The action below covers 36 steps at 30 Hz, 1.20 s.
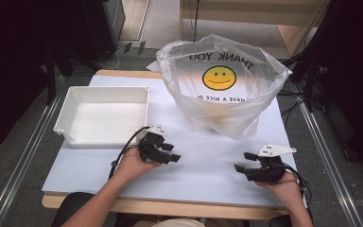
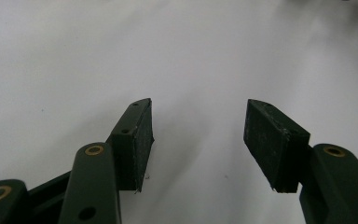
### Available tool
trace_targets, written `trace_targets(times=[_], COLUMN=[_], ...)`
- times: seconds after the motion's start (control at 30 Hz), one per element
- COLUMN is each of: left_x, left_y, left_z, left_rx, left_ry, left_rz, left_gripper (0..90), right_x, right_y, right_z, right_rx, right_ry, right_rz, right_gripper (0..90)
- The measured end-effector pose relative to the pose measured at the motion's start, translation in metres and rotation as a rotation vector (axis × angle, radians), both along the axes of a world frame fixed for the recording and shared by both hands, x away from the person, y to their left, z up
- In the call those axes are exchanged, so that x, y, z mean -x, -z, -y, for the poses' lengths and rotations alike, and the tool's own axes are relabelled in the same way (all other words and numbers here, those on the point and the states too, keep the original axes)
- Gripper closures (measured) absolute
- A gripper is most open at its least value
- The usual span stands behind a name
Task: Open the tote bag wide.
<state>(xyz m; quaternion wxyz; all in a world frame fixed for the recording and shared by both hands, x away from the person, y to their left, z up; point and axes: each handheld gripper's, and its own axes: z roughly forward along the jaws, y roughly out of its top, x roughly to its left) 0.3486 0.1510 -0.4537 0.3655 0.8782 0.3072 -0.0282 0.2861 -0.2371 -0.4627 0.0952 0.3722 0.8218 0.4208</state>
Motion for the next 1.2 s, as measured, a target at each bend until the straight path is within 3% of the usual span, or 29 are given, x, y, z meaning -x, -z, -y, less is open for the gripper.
trace_targets(times=[0.27, 0.4, 0.6, 0.8, 1.07, 1.17, 1.2], left_x=[-0.001, -0.001, -0.001, -0.003, -0.006, -0.006, -0.006], left_y=[0.000, -0.001, -0.001, 0.000, 0.000, 0.000, 0.000], left_z=[-0.001, -0.002, -0.002, -0.003, -0.006, -0.006, -0.006], left_rx=[-0.004, 0.001, -0.003, -0.001, 0.000, 0.006, 0.013], left_ry=[-0.010, -0.013, -0.017, -0.021, -0.024, -0.016, -0.014], left_rz=[0.007, 0.005, 0.011, 0.006, 0.003, -0.003, -0.005], left_gripper=[43.6, 43.7, 45.8, 45.9, 45.2, 49.0, 52.3], right_x=[0.000, -0.001, -0.003, -0.002, -0.003, -0.004, -0.006], right_y=[0.000, -0.002, -0.003, -0.004, -0.009, -0.008, -0.007], right_z=[0.001, 0.004, 0.003, 0.005, 0.011, 0.013, 0.014], right_rx=[0.002, -0.023, -0.026, -0.018, -0.046, -0.039, -0.039], right_ry=[-0.005, -0.008, -0.014, -0.019, 0.038, 0.044, 0.042], right_rz=[0.001, 0.002, -0.020, 0.002, 0.028, 0.010, -0.018], right_gripper=[36.9, 38.9, 40.0, 41.1, 43.1, 42.8, 41.3])
